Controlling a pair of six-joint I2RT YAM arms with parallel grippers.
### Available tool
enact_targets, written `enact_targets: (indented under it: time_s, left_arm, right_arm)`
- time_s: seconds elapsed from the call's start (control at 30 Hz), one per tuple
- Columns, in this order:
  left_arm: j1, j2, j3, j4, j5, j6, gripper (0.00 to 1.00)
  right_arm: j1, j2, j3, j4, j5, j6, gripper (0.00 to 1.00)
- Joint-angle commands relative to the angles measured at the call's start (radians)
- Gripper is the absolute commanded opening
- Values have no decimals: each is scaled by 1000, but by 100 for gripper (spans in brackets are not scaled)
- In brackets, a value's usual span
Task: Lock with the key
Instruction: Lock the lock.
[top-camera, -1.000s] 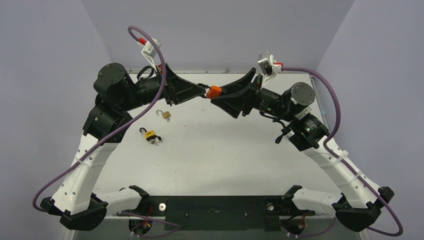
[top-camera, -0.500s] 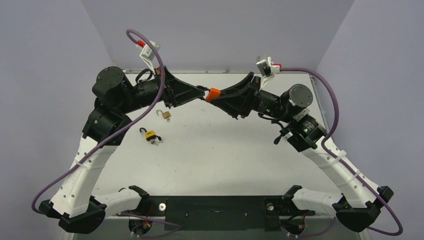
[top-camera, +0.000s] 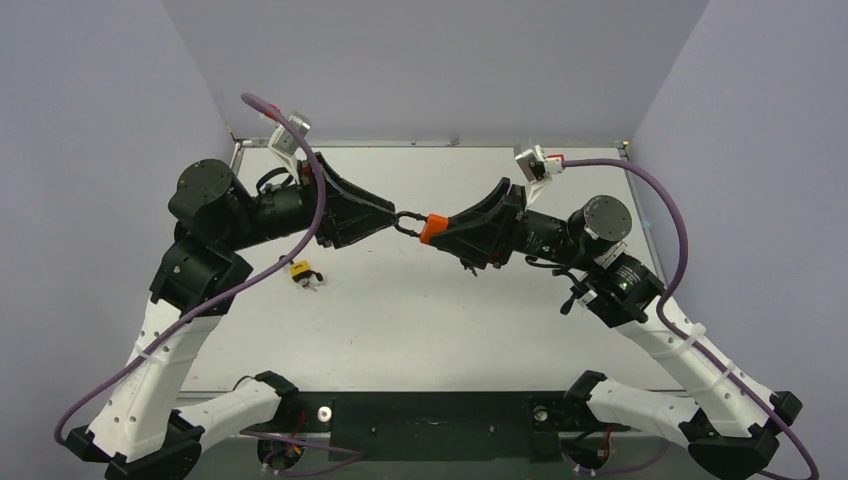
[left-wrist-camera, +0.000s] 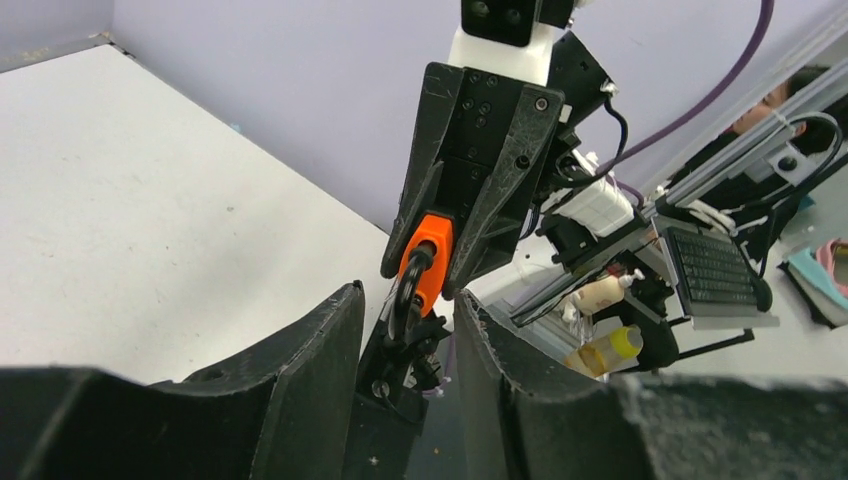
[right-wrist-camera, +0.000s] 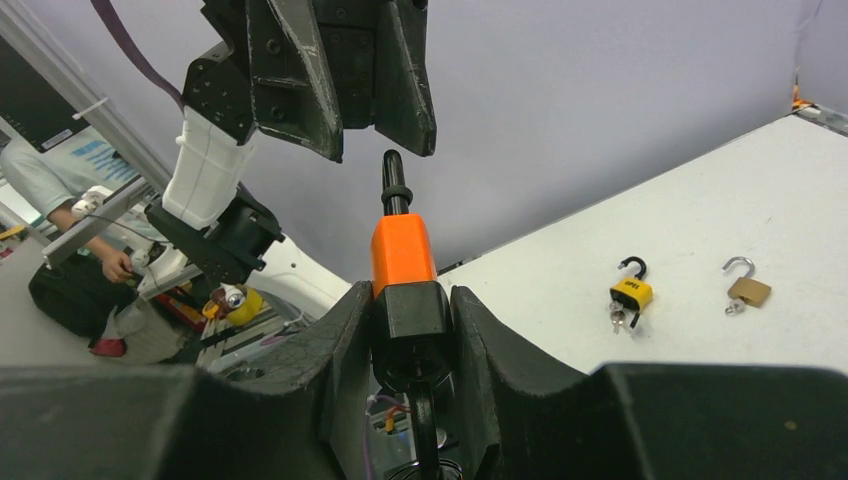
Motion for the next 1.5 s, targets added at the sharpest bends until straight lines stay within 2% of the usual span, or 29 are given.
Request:
enact_targets:
  time_s: [0.0, 0.27, 0.9, 0.97, 1.37, 1.47]
  left_arm:
    - [6, -10, 9, -33, 84, 109, 36]
    - [4, -33, -23, -35, 188, 214, 37]
    - [4, -5, -67, 66, 241, 169, 36]
    - [4, -3, -73, 74, 243, 160, 34]
    - [-9, 9, -117, 109, 236, 135, 0]
    - [-19, 10, -131, 127, 224, 117, 0]
  right_arm:
    - [9, -41, 10, 51, -20, 32, 0]
    - [13, -39, 19, 32, -60, 53, 0]
    - [32, -40, 13, -38, -58, 16, 0]
    - [33, -37, 15, -45, -56, 10, 0]
    - [39, -26, 24, -57, -44, 5, 0]
    - [43, -23, 27, -67, -29, -7, 0]
